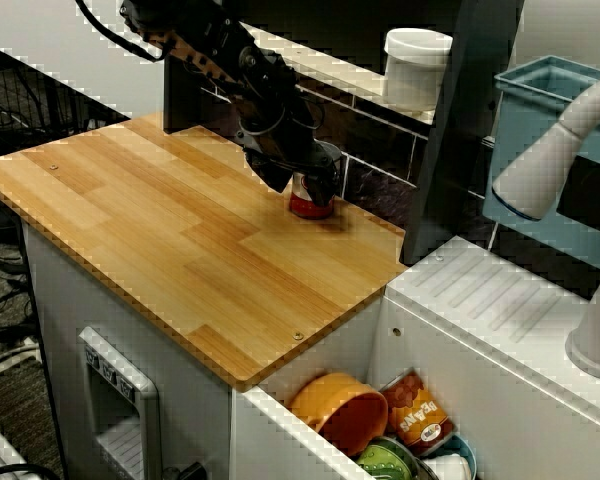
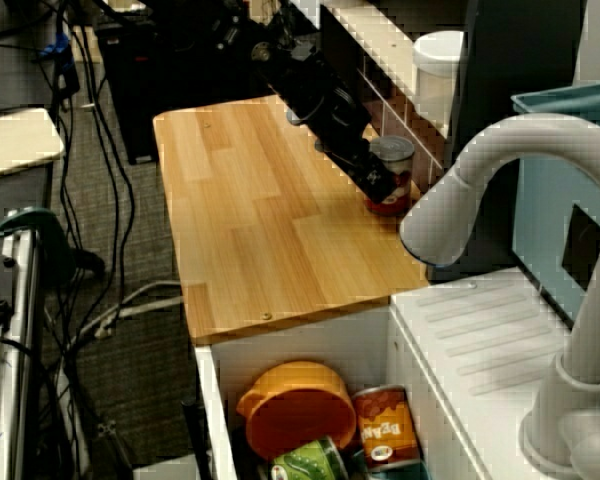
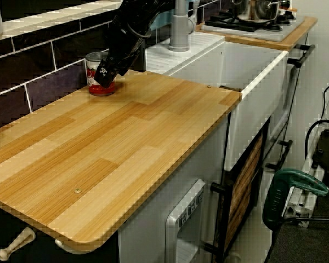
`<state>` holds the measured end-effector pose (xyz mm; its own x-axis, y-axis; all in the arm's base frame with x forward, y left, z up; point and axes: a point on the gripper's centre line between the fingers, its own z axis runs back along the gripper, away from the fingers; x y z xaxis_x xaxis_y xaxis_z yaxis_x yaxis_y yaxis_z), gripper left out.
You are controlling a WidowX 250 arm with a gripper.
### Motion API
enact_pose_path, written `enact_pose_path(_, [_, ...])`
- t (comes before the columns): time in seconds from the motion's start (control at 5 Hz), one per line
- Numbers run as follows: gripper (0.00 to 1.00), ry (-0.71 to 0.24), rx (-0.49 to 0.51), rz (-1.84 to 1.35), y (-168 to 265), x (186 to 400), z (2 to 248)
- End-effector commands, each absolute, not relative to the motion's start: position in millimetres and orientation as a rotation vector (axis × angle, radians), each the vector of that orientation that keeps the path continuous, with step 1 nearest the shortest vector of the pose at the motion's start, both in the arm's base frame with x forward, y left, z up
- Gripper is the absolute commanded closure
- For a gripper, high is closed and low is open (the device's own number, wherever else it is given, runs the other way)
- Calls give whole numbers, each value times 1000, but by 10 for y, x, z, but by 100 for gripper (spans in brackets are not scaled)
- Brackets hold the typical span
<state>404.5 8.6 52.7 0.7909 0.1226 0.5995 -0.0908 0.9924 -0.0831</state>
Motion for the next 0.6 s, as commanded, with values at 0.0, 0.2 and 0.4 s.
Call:
enact_pose_path(0.0, [0, -692, -52, 126, 9, 4072, 562])
enact_pose_path(0.2, [0, -692, -56, 131, 26, 4093, 579])
enact_pose_path(0.4, [0, -691, -57, 133, 38, 4113, 582])
